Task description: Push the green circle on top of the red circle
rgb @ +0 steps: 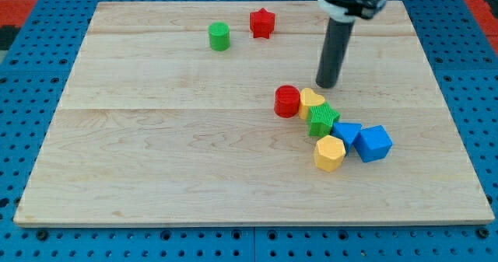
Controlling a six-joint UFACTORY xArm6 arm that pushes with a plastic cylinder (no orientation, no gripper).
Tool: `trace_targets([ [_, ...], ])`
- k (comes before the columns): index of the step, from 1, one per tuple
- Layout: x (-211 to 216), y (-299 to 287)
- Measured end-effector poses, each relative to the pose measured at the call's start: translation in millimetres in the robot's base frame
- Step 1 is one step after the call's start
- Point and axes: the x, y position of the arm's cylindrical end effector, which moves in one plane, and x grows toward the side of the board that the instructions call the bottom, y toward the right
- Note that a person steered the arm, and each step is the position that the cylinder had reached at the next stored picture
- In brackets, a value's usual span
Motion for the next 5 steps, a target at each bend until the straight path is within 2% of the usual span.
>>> trace_targets([
  [2,-3,-216],
  [5,-10,-340],
])
